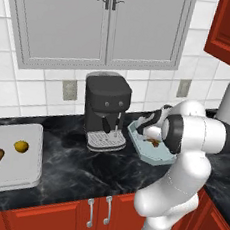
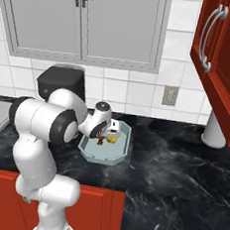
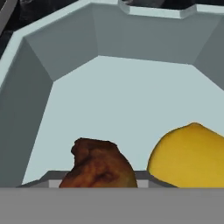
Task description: Place one lemon and one chicken drumstick in each tupperware on the nearby counter, to pack two identical lunches.
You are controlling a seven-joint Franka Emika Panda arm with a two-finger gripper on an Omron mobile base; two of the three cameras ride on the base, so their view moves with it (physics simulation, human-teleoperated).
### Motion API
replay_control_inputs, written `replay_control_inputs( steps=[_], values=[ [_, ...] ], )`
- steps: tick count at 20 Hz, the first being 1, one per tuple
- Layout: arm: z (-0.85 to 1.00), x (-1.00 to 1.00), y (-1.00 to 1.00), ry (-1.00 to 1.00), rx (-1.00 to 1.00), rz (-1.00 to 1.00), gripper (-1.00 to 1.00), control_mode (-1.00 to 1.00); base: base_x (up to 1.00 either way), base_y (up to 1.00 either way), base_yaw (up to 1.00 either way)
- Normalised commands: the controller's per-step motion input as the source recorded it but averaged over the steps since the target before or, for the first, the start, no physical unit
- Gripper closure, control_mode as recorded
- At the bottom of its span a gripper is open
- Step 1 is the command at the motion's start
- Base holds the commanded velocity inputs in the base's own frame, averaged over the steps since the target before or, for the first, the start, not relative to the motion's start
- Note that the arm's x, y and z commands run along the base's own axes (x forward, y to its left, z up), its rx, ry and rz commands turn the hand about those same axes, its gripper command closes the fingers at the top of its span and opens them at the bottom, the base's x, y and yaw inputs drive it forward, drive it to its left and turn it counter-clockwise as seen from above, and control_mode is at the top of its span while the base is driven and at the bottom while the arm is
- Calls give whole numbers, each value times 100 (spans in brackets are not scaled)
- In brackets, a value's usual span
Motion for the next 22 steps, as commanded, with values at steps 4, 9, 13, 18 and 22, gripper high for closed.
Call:
replay_control_inputs(
  steps=[4, 9, 13, 18, 22],
  values=[
    [-18, 17, 13, 3, 0, 0, -100, -100, 0, 0, 0],
    [-1, -21, -16, 0, 0, -3, -100, -100, 0, 0, 0],
    [44, -62, -63, 0, 0, -13, -100, -100, 0, 0, 0],
    [85, -20, -10, 0, 0, -10, -100, -100, 0, 0, 0],
    [100, -44, 25, 3, -4, -1, -100, -100, 0, 0, 0]
  ],
)
